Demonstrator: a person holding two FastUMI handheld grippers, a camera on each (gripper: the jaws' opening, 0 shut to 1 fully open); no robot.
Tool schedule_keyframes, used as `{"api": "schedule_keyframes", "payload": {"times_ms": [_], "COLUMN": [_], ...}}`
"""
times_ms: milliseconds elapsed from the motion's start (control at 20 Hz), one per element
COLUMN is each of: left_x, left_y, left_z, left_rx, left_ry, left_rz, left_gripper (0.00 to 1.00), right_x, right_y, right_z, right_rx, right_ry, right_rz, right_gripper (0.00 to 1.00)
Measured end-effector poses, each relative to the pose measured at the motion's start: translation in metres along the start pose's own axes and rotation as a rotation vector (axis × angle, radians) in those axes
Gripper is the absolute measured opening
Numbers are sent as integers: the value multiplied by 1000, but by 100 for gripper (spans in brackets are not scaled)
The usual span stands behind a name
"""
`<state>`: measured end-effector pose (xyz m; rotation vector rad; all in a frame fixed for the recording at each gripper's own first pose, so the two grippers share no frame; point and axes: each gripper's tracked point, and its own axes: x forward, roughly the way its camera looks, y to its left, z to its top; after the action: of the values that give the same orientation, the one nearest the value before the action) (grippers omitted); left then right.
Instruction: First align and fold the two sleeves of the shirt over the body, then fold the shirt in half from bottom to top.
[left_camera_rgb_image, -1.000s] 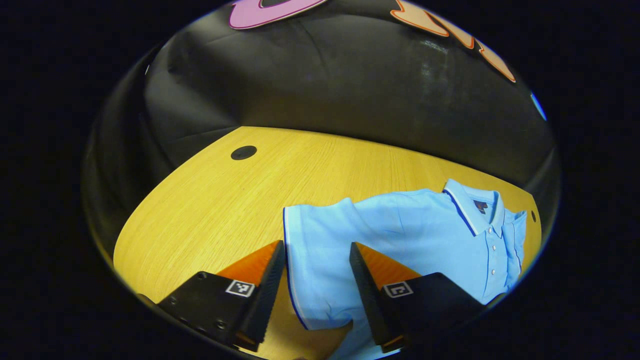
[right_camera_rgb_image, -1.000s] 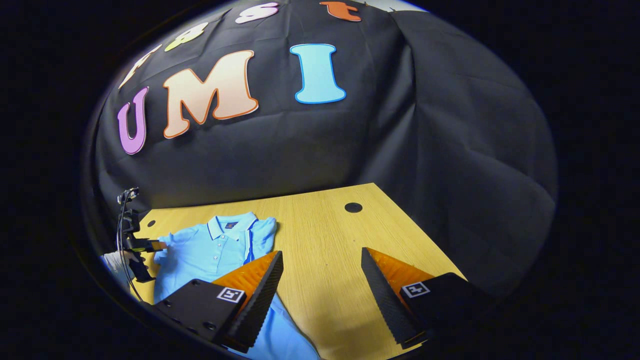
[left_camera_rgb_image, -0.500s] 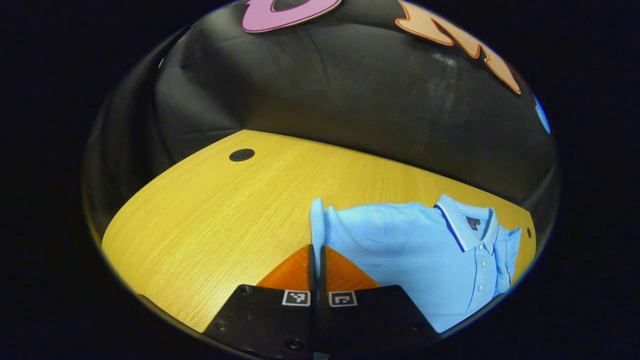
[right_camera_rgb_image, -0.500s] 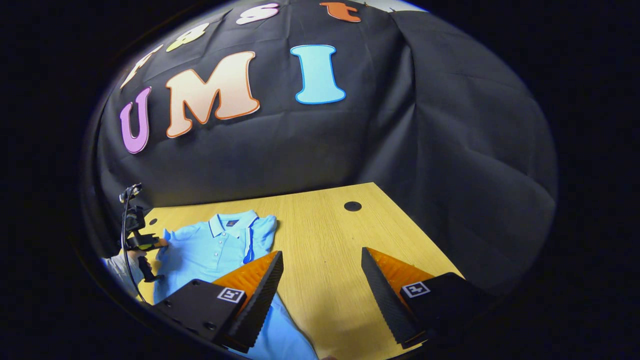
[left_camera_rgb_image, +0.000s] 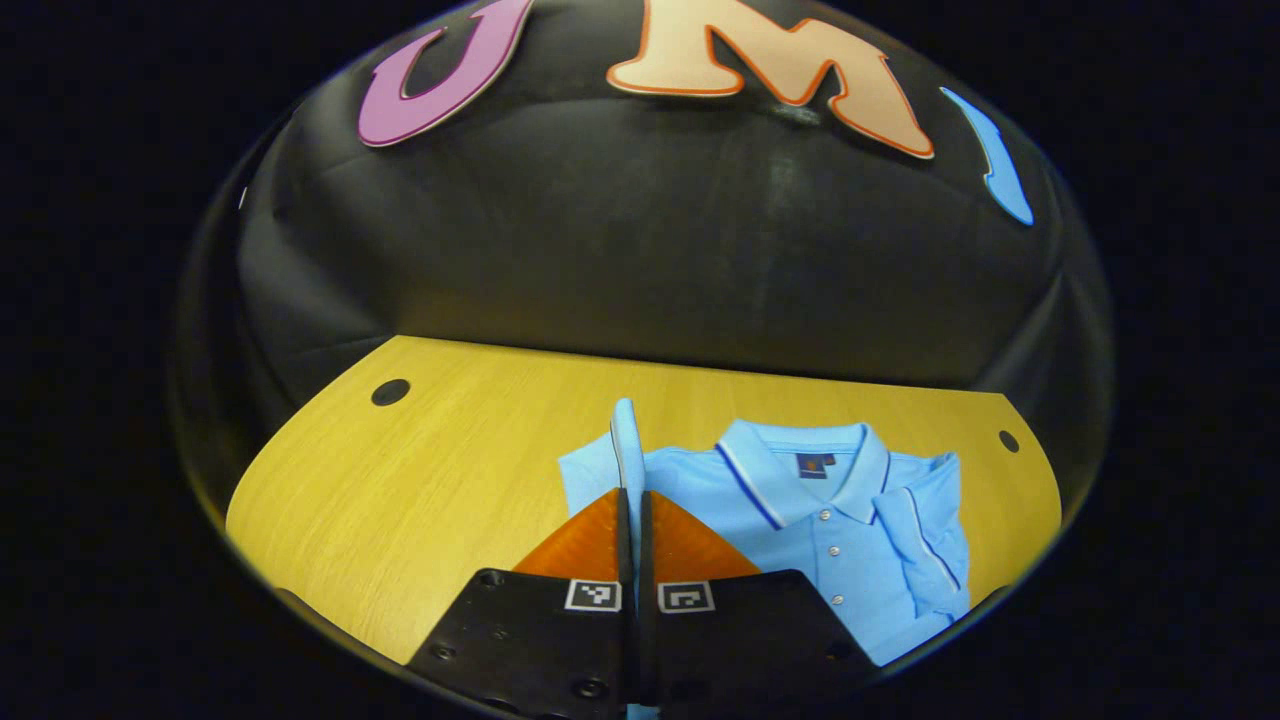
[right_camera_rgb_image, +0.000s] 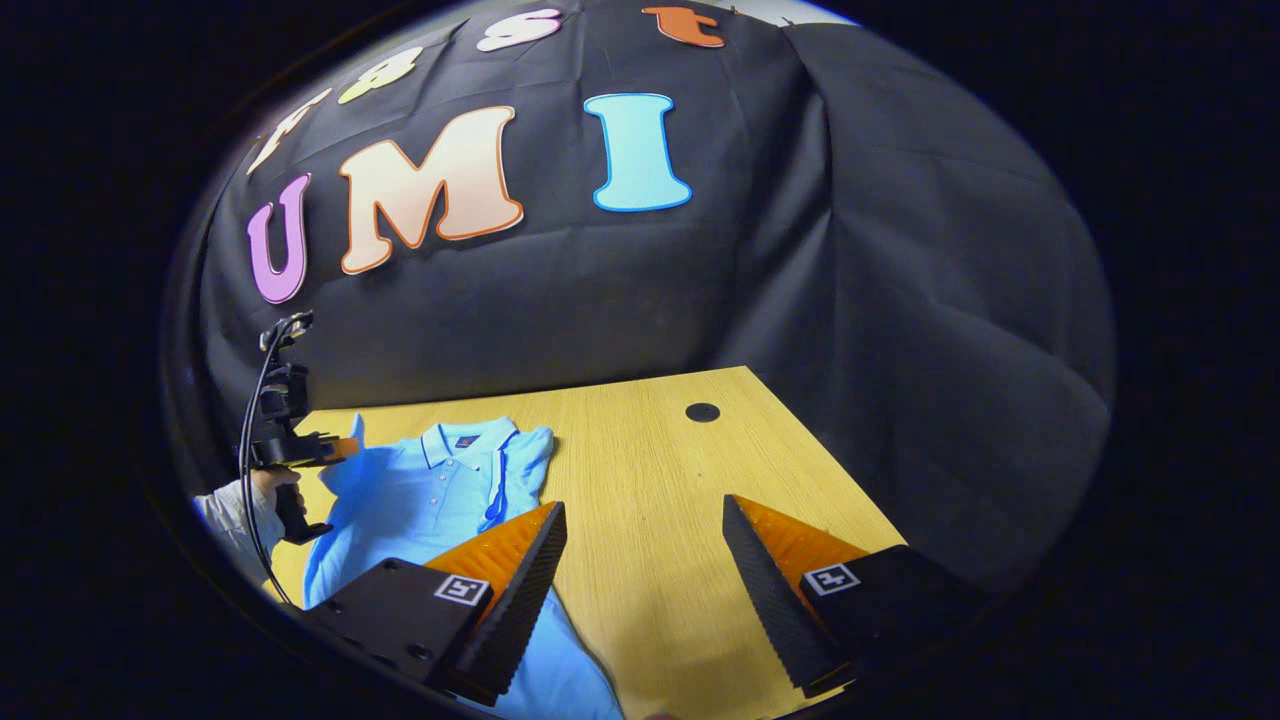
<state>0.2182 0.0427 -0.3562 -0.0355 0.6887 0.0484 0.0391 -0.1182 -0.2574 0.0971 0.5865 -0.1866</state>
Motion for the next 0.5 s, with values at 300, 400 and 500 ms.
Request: {"api": "schedule_keyframes", "payload": {"times_ms": [300, 400, 500], "left_x": [6, 11, 16], "left_y": [-54, -65, -72], "left_z": [-19, -31, -43], "left_rx": [40, 56, 64], "left_ry": [33, 59, 93], "left_rz": [-84, -105, -125], "left_gripper": [0, 0, 0], "right_x": [0, 2, 5], "right_y": [-1, 2, 9], "right_z": [0, -3, -4], "right_rx": [14, 11, 20], "right_ry": [6, 13, 20], "right_rz": [-1, -4, -5], "right_gripper": [93, 93, 98]}}
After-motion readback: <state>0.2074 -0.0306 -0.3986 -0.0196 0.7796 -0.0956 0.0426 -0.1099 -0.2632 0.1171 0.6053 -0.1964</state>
